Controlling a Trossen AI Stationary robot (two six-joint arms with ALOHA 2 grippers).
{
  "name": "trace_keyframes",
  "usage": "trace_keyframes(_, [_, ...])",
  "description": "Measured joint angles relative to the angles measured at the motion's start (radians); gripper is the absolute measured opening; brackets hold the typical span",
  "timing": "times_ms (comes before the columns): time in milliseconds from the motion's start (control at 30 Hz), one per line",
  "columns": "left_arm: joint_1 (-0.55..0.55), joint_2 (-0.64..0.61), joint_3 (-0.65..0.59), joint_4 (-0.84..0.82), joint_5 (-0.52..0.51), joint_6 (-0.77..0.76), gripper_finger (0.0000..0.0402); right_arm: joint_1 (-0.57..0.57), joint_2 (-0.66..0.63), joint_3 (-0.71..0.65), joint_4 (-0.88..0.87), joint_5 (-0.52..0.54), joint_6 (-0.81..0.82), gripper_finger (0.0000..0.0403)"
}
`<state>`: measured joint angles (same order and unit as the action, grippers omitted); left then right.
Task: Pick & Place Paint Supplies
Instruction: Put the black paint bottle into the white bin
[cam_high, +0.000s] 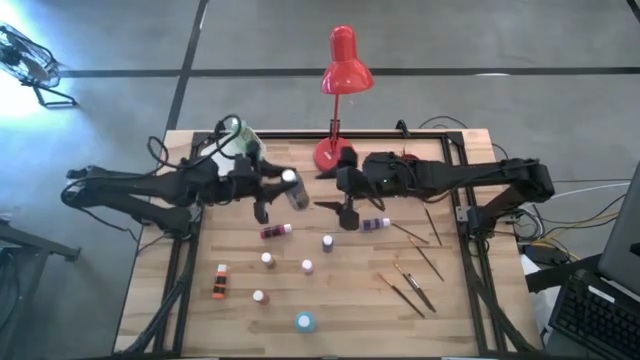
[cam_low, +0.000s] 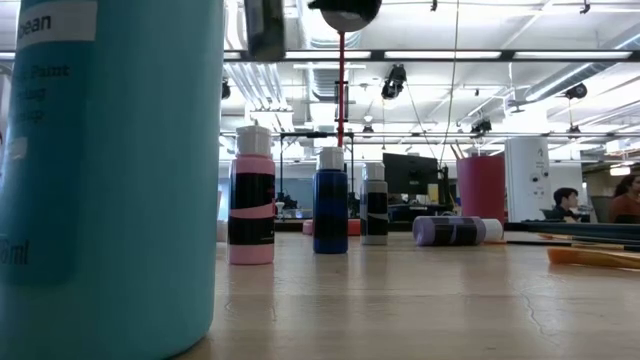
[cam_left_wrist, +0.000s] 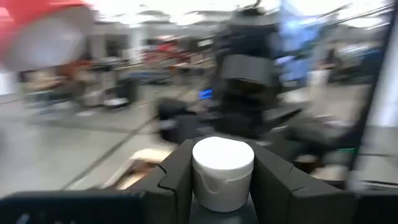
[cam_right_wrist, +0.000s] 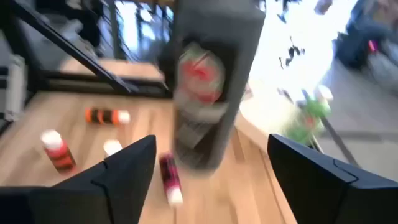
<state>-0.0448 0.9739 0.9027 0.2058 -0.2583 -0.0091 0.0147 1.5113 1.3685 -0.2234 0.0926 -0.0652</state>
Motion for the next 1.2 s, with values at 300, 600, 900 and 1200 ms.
trace_keyframes(300, [0.007,-0.094,-0.076,-0.105,-0.598,0.140,0.0124,-0.001,-0.036,-0.051,-0.298,0.252,0.151,0.0328])
trace_keyframes(600, [0.100,-0.162,-0.332,0.193,-0.816,0.165,0.0124,-0.026,-0.088,-0.181,-0.265,0.278,0.242,0.0340])
trace_keyframes(900, [0.299,-0.231,-0.549,0.390,-0.879,0.157,0.0124,-0.065,-0.216,-0.317,-0.148,0.312,0.295,0.0354])
trace_keyframes(1200, [0.460,-0.185,-0.585,0.395,-0.835,0.087,0.0124,-0.091,-0.335,-0.433,0.008,0.311,0.292,0.0330])
